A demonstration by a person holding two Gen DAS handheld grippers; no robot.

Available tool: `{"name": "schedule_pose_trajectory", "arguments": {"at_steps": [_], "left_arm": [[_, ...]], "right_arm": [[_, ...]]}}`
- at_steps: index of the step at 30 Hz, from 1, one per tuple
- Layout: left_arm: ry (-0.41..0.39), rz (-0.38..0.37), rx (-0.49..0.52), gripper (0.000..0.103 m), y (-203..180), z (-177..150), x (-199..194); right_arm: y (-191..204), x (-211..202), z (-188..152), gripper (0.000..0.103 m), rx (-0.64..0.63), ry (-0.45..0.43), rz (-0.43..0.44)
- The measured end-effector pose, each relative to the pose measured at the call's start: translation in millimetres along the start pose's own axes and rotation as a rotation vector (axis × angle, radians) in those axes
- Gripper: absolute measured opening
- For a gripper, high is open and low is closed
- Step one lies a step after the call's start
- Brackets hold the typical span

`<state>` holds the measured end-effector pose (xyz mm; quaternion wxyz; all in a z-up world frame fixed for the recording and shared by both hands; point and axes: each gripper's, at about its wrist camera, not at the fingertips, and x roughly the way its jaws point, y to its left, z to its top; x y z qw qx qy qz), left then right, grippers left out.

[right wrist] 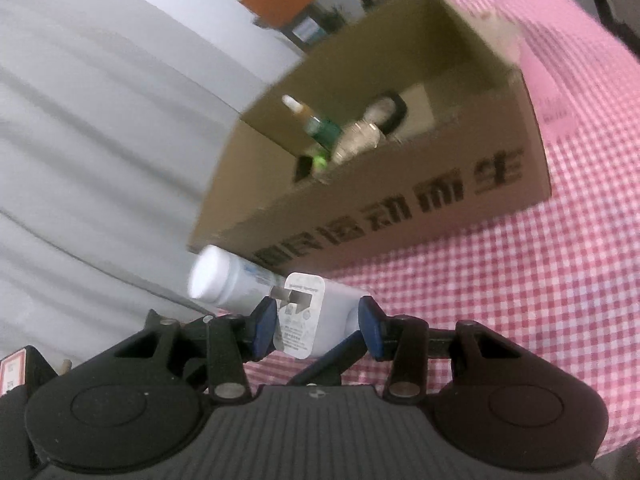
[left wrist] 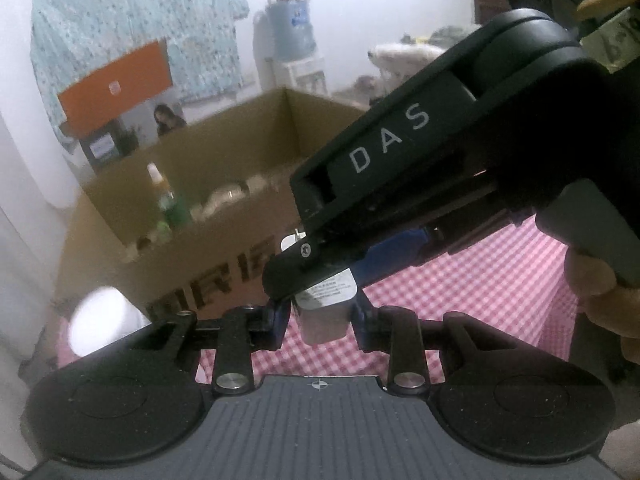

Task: Organize rigid objects
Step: 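Lift the white charger plug and carry it over the box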

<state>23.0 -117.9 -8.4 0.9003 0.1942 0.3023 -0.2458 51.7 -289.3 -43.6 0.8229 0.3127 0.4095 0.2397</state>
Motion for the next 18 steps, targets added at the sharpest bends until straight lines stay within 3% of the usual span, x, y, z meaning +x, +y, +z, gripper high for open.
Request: {"name": "schedule_pose_trajectory", "arguments": {"at_steps": [8, 18], "left_arm": [[-0.083, 0.022, -0.001, 0.031, 4, 28, -30], [-0.107, 0.032, -0.080, 0.031, 33, 78, -17]], "right_arm": [[29, -35, 12, 0.048, -0.072, -0.063, 0.013], [58, -51, 68, 0.049, -0.177, -0.068, 0.013]]}}
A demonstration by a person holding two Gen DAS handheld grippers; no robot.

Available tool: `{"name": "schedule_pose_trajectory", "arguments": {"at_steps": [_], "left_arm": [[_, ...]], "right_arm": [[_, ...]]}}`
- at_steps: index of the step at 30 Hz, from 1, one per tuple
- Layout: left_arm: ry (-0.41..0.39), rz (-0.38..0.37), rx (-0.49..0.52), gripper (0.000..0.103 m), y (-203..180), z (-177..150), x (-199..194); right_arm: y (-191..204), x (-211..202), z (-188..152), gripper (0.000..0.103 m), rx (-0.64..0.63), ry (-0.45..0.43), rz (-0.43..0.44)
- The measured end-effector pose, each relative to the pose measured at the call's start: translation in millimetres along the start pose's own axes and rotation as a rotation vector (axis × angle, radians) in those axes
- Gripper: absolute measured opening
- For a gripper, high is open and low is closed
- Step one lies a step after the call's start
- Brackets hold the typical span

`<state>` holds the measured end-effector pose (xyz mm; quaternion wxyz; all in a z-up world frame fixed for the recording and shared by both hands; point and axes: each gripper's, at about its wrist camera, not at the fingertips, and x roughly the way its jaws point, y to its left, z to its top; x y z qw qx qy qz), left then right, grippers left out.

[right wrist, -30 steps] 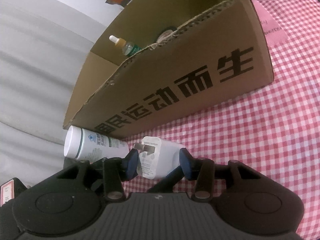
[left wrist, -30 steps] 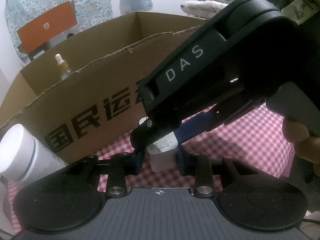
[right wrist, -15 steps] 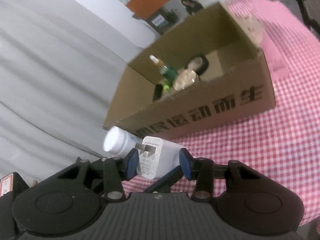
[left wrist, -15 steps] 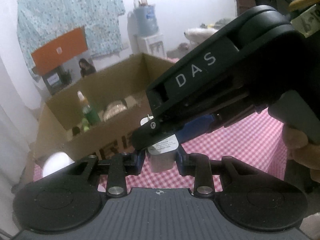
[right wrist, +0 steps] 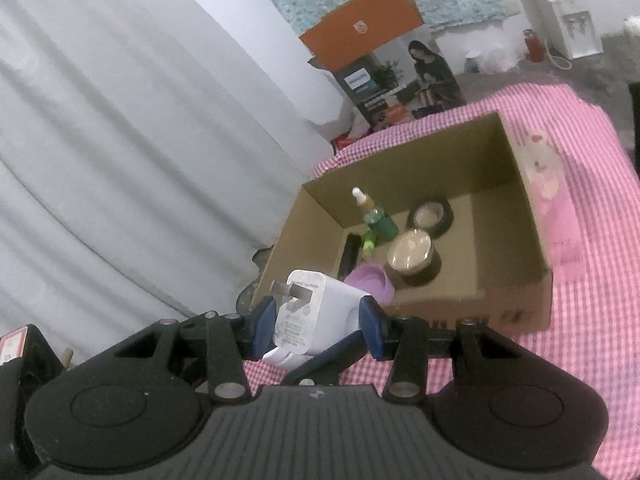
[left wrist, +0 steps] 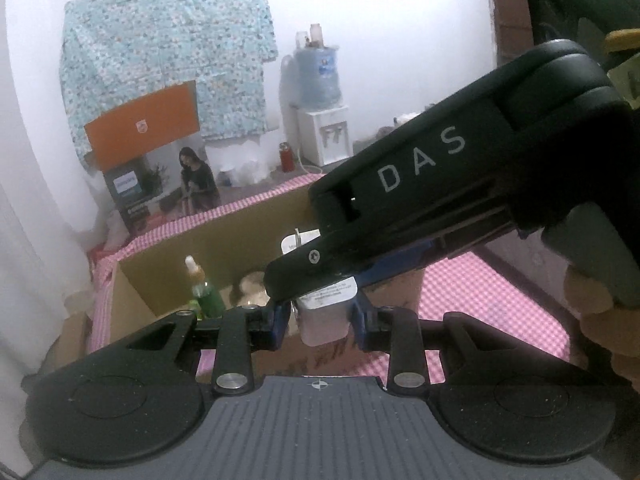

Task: Organize rigid objects
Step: 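Lift the white charger plug and carry it over the box, then lower the charger plug into the box and open the right gripper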

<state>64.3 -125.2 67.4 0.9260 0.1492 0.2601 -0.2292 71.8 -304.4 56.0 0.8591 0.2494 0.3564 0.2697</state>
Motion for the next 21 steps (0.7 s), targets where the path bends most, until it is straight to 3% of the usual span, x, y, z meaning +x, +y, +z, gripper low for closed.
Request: {"name": "schedule_pose_trajectory", "arguments": {"at_steps": [9, 21], "left_arm": [[0.093, -0.042, -0.078, 0.031, 20, 31, 69], [0.294, -0.097, -0.218, 0.031, 49, 39, 164]], "right_arm": [[-34, 33, 58, 0.049, 0.016, 0.080, -0.024], [-98, 116, 114, 0.048, 0.081, 0.260, -0.094]]}}
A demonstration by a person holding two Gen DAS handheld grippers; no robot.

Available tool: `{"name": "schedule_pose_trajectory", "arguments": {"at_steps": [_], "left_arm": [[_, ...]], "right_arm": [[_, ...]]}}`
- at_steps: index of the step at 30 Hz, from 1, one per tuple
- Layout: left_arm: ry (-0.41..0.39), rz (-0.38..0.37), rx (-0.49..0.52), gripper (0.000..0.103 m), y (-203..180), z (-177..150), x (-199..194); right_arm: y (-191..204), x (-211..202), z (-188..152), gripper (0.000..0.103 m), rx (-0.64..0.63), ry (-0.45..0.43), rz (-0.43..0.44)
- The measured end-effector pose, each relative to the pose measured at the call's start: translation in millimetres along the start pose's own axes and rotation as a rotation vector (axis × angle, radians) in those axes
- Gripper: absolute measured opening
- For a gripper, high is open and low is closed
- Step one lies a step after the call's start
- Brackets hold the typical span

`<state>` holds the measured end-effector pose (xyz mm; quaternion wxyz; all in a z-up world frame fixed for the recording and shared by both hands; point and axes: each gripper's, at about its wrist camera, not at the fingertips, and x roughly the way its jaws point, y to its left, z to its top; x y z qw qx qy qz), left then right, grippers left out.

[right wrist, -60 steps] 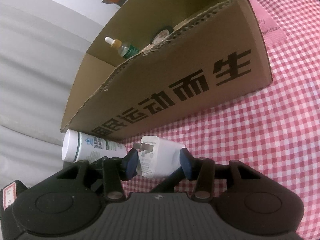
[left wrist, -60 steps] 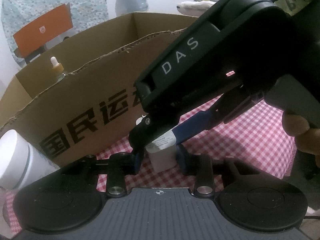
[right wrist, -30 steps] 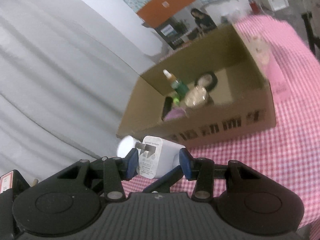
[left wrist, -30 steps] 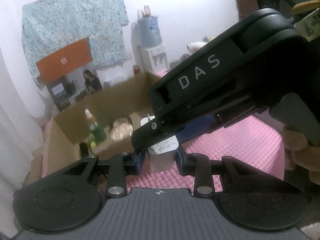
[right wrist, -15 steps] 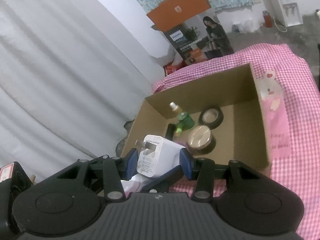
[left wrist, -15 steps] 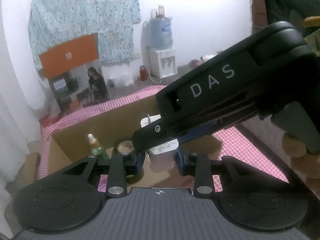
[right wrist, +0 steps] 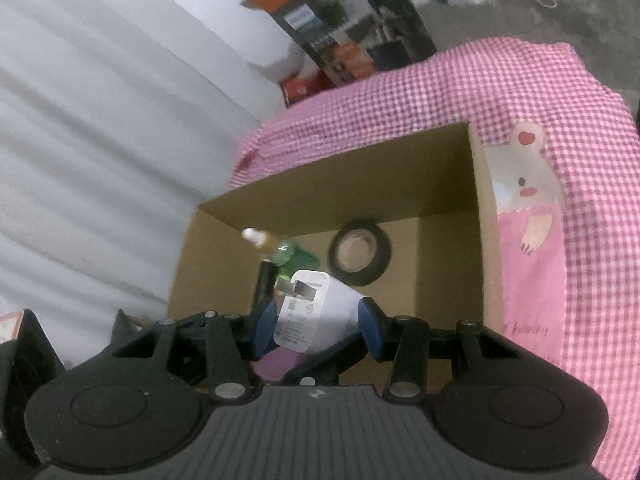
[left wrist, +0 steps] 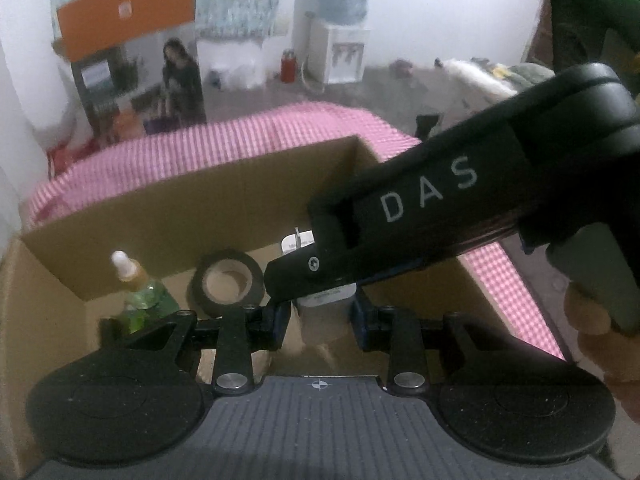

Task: Organize rigid objects
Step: 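Lower the charger plug into the box and open the right gripper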

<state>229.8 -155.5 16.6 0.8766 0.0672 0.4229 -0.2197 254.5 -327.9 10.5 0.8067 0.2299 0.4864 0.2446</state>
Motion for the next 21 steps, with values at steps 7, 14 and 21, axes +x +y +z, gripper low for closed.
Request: {"name": "schedule_pose_trajectory", "arguments": {"at_steps": [7, 14, 21], "left_arm": [[0.037, -0.011, -0.054, 0.030, 15, 21, 20], [0.055, -0.060, -0.097, 0.030, 18, 34, 37], [0.069, -0.080, -0.130, 0.033, 21, 39, 49]], "right_arm": [[-4, 17, 29, 0.046, -0.028, 0.048, -0.039], [-6, 18, 44, 0.047, -0.050, 0.067, -0.088], [0, 21, 50, 0.047, -0.112, 0.066, -0.164]]}}
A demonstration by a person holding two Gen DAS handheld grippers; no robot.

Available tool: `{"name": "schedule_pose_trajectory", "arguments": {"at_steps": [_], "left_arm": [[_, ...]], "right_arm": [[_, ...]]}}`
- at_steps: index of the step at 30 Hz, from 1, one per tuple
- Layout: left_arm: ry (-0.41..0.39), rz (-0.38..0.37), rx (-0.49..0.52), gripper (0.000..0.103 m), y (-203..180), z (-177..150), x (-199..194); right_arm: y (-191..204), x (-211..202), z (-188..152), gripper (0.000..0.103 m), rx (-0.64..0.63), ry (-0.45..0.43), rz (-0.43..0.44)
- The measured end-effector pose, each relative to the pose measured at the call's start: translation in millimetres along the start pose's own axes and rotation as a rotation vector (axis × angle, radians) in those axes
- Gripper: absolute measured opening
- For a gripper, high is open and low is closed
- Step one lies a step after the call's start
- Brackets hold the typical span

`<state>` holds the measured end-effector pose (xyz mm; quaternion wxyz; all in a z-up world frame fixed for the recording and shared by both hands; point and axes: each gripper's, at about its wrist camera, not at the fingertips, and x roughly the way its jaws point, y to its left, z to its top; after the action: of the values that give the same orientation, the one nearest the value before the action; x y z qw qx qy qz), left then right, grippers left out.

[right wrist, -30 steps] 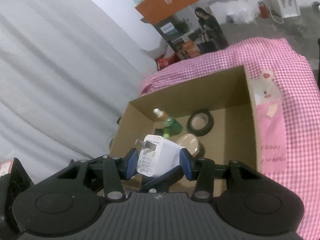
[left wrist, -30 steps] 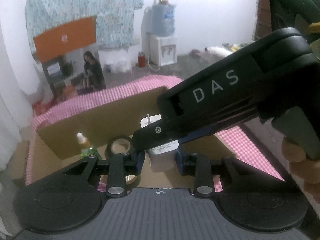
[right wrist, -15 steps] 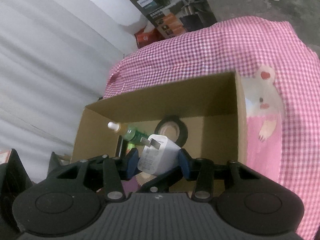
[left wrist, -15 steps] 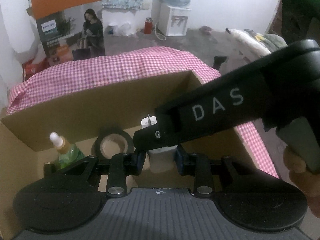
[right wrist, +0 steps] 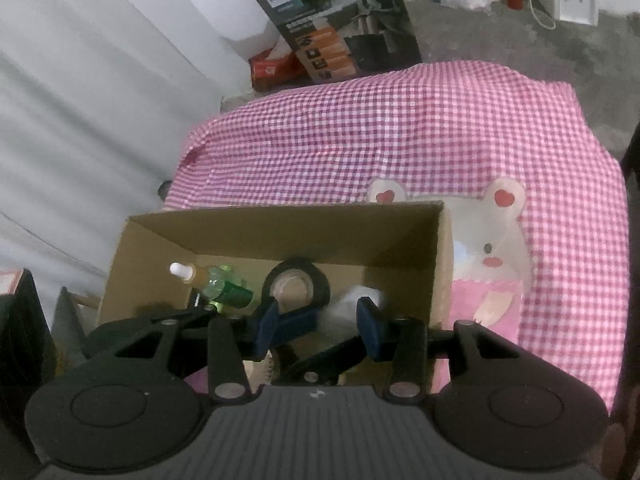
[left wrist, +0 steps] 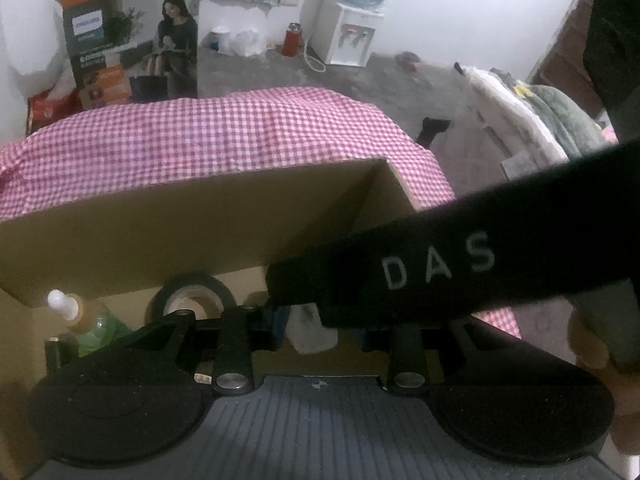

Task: Organize rigid objects
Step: 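Lower the charger plug into the box and open the right gripper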

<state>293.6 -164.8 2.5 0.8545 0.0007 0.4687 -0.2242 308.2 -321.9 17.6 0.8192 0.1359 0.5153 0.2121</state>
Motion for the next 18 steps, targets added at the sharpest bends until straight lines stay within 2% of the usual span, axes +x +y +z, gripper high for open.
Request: {"name": "schedule_pose_trajectory", "arguments": {"at_steps": [7, 12, 16, 18], "left_arm": [[0.017, -0.011, -0.002, 0.036, 2, 2, 2], [-0.022, -0.004, 0.021, 0.049, -4, -3, -13], [-0.074, -0.004, 0.051, 0.060, -11, -11, -37], [-0.104, -0.005, 0.070, 0.069, -15, -16, -52]], "right_arm": [[4, 3, 5, 0.047, -0.028, -0.001, -0.016], [6, -9, -1, 0.049, -0.038, -0.041, 0.004], [15, -37, -14, 0.058, -0.055, -0.119, 0.009], [21, -57, -26, 0.060, -0.068, -0.172, 0.014]]}}
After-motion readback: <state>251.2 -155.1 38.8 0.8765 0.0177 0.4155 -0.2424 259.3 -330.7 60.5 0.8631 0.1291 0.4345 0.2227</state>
